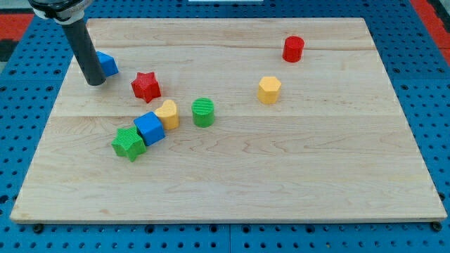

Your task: Move the blue triangle towards the red star

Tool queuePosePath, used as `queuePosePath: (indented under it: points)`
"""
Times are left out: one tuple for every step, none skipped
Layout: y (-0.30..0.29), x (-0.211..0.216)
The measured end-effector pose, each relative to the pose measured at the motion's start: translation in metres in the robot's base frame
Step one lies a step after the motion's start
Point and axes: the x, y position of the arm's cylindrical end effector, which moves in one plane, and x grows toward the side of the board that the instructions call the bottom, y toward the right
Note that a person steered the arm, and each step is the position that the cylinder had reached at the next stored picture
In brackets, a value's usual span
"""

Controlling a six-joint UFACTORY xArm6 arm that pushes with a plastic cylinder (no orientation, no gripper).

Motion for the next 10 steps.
queuePosePath:
  points:
    - [-0.014,0.016]
    - [-0.041,0.017]
    - [-0.043,0.015]
    - [-0.045,0.020]
    - [-0.051,0.021]
    - [-0.062,0.008]
    - [-0.050,-0.036]
    - [0.023,-0.046]
    - [0.047,-0.046]
    - [0.025,-0.026]
